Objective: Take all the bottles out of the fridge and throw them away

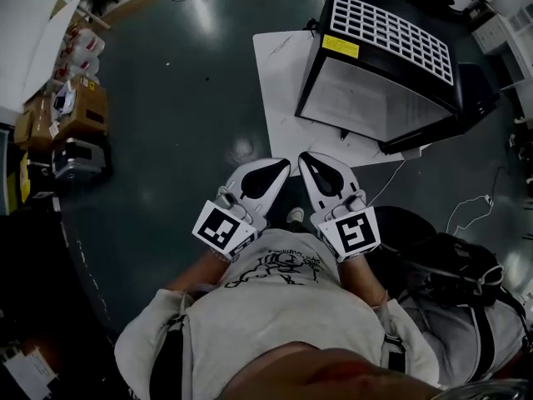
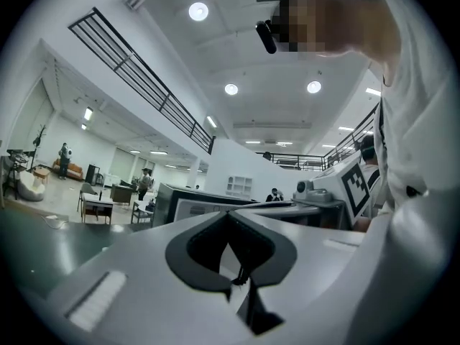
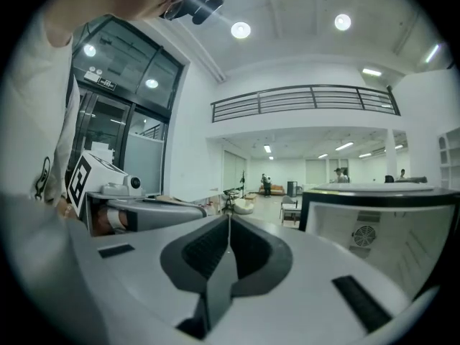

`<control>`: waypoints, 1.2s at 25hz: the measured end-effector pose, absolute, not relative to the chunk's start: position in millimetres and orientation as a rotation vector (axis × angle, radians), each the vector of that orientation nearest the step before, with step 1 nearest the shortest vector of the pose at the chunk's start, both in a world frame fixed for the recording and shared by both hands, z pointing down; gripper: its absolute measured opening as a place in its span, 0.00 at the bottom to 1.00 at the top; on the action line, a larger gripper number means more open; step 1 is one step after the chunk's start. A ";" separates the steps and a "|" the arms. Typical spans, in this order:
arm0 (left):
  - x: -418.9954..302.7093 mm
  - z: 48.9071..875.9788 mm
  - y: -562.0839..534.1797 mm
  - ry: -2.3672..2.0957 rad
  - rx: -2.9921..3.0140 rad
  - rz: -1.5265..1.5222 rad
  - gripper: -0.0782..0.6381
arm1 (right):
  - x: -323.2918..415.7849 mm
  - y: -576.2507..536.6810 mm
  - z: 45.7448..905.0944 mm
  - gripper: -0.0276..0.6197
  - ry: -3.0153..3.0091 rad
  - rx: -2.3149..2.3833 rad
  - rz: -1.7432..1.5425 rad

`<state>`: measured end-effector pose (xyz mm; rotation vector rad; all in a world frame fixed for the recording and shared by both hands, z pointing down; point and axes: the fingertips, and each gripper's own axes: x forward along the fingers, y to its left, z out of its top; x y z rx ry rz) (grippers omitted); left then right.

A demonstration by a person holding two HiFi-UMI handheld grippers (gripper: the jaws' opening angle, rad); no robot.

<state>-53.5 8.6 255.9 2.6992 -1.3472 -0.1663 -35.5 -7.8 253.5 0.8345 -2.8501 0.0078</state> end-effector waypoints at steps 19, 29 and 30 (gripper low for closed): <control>108.7 262.7 -24.6 -1.089 2.800 -0.151 0.12 | 124.2 -34.0 260.7 0.06 -2.787 1.090 0.038; 141.0 266.2 -39.8 -1.026 2.828 -0.121 0.12 | 161.2 -44.5 252.9 0.06 -2.764 1.167 0.041; 142.2 266.3 -40.9 -1.018 2.832 -0.120 0.12 | 161.9 -45.5 252.7 0.06 -2.764 1.176 0.041</control>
